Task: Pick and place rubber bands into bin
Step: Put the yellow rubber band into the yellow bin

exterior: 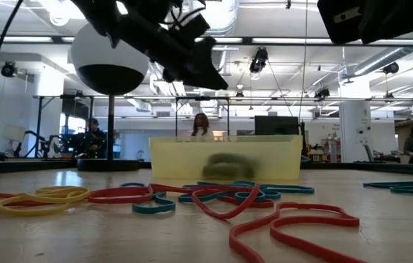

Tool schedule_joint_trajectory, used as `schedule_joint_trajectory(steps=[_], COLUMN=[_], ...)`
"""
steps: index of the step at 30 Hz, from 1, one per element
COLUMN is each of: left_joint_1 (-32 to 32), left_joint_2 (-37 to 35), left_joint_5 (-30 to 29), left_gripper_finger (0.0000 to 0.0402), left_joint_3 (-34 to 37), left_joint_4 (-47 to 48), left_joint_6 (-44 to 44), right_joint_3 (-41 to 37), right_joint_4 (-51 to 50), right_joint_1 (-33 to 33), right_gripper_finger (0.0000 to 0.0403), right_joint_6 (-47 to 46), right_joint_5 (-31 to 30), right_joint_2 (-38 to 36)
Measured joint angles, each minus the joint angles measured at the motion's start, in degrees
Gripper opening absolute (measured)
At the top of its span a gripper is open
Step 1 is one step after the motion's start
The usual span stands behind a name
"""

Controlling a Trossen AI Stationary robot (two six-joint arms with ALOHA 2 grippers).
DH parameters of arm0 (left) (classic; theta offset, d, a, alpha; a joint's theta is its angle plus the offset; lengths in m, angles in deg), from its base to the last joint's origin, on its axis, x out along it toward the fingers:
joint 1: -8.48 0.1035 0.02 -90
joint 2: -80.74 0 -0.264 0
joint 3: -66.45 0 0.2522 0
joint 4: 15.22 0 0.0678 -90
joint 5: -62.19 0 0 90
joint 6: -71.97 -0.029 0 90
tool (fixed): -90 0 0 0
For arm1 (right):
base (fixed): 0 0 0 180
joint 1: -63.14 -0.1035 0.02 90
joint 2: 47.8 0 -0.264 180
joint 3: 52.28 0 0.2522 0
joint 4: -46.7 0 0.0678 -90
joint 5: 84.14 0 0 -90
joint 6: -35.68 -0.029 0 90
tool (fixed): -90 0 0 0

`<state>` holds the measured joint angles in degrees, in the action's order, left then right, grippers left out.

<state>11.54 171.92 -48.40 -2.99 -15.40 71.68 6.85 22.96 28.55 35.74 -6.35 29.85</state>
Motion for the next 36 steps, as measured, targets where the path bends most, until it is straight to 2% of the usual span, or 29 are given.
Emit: schedule_joint_trajectory(steps=[4,12,16,21,26,31,36], left_joint_1=[-2.6,-13.7,-20.1,-26.9,-32.2,-36.5,-38.8], left_joint_2=[-5.1,-13.5,-14.5,-13.0,-10.2,-6.6,-2.3], left_joint_5=[5.1,7.1,7.3,7.3,7.6,7.7,8.5], left_gripper_finger=[0.0093,0.0093,0.0093,0.0093,0.0093,0.0093,0.0093], left_joint_3=[0.0,0.9,1.1,1.5,1.6,1.6,1.6], left_joint_4=[10.5,28.4,32.2,32.7,32.5,33.2,36.6], left_joint_6=[2.1,7.4,11.1,15.5,21.4,27.6,33.5], right_joint_3=[-0.3,-1.0,-1.0,-1.0,-1.0,-0.7,0.3], right_joint_4=[-0.4,-0.6,-0.3,-0.1,2.0,6.4,8.2], right_joint_1=[0.0,0.2,0.2,0.2,0.2,1.4,3.4], right_gripper_finger=[0.0056,0.0056,0.0056,0.0056,0.0056,0.0056,0.0056], right_joint_6=[-0.4,-0.3,0.4,1.0,2.2,7.7,8.5], right_joint_5=[-1.2,-2.3,-4.3,-7.7,-8.0,-7.9,-7.6], right_joint_2=[0.0,0.0,0.0,0.0,0.0,0.0,0.0])
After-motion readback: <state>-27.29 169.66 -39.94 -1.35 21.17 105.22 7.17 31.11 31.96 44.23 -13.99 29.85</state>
